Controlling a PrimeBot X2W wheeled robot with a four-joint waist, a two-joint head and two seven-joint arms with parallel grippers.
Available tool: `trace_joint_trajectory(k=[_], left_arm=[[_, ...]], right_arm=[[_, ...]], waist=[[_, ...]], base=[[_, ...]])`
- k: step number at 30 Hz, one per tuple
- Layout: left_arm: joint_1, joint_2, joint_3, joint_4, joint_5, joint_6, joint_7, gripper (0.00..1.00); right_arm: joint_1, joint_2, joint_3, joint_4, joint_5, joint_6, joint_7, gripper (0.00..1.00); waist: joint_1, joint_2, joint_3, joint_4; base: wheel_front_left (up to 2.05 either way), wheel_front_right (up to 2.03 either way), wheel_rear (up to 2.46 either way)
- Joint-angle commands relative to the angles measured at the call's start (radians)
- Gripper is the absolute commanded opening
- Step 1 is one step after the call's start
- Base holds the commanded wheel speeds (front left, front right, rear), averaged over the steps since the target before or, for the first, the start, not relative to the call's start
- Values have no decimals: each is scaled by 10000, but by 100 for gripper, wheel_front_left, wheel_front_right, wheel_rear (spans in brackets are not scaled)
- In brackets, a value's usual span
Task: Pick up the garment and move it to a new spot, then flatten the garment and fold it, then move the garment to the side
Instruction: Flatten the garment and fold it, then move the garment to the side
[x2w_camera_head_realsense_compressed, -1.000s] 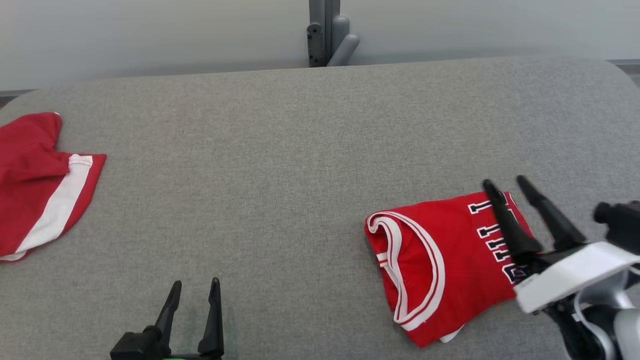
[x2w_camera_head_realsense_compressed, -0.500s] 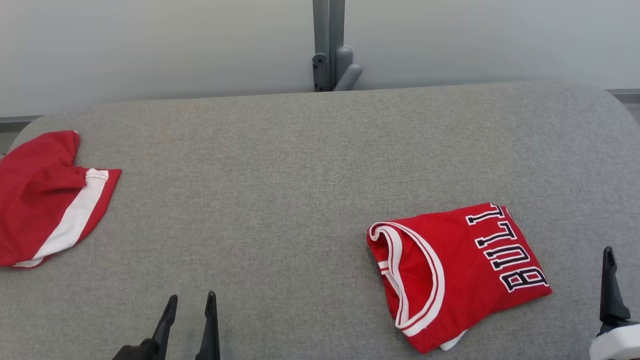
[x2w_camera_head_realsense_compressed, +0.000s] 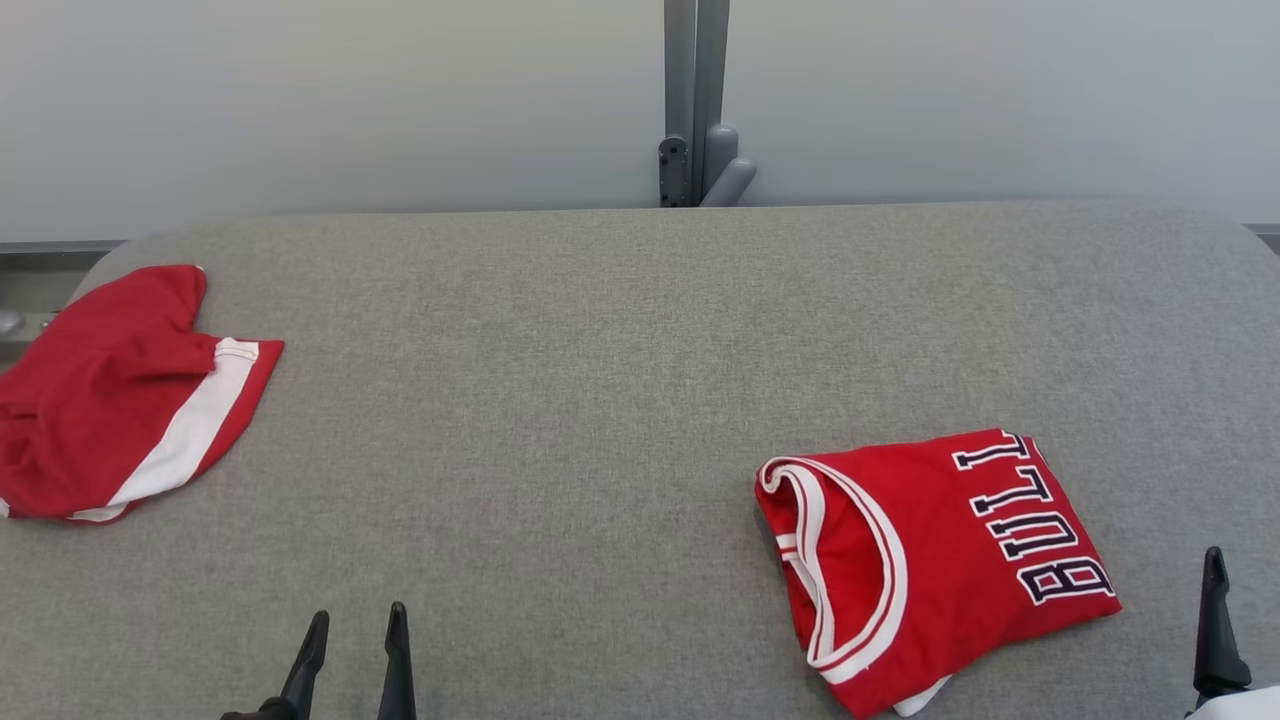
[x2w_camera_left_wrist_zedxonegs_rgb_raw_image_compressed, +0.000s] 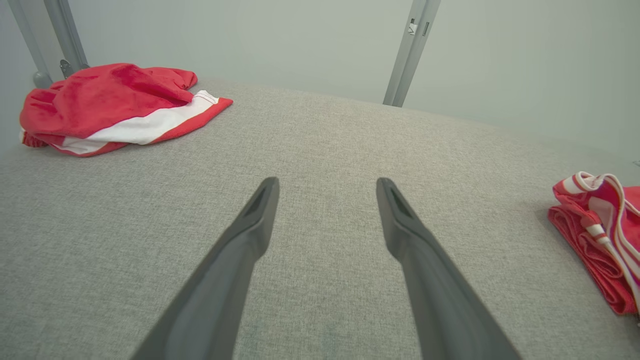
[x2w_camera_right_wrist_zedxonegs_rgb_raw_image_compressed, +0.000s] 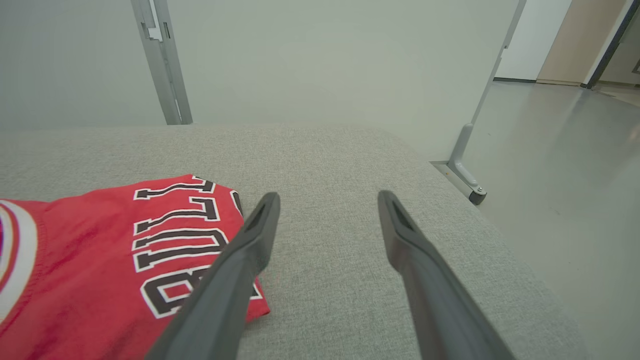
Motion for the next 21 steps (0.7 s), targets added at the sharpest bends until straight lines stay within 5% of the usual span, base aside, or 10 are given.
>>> trace_joint_trajectory(k=[1,16,21], left_arm=[[144,23,17,-55,9,9,-29,100],[247,22,-25,-81,-205,100,-29,100],[296,21,-64,-99,-198,115,-29,100]], right_arm=[[67,15,59,-8,-21,-4,-27,100],[-439,-290,640,256,326,-4,-28,100],[-1167,-1063,1611,1316,1147,-4,409,100]], waist=[[0,-1,-7,4],[0,-1,6,-3],[0,-1,34,-50]], base=[[0,0,0],[0,0,0],[0,0,0]])
